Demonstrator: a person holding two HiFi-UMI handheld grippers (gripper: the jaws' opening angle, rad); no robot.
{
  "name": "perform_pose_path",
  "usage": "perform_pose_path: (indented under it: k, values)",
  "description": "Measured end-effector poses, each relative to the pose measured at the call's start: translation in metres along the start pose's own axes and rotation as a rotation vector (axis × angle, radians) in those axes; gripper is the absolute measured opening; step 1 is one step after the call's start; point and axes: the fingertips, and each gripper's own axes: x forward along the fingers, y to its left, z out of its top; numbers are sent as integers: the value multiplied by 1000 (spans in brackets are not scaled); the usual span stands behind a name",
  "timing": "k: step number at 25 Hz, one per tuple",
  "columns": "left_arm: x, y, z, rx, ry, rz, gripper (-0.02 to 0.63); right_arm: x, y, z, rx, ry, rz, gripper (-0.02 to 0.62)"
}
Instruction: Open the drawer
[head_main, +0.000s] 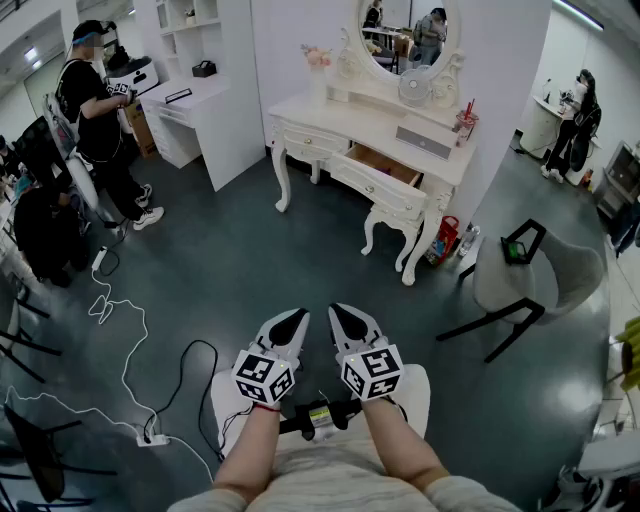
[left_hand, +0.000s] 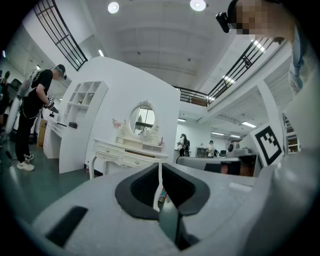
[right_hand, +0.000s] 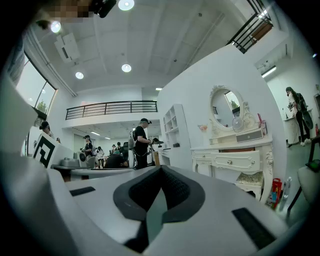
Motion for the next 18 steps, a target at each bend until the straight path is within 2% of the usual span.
perform_pose_path:
  k: [9,14,18]
  values:
    - [-1,11,-1,3,-1,15,31,3,1,-4,12,16,11,8]
    - [11,17,1,95,5,54,31,5,3,-13,76,52,43,9]
    - [28,11,4,164,20,28,31,7,-2,-17,91,91,42,10]
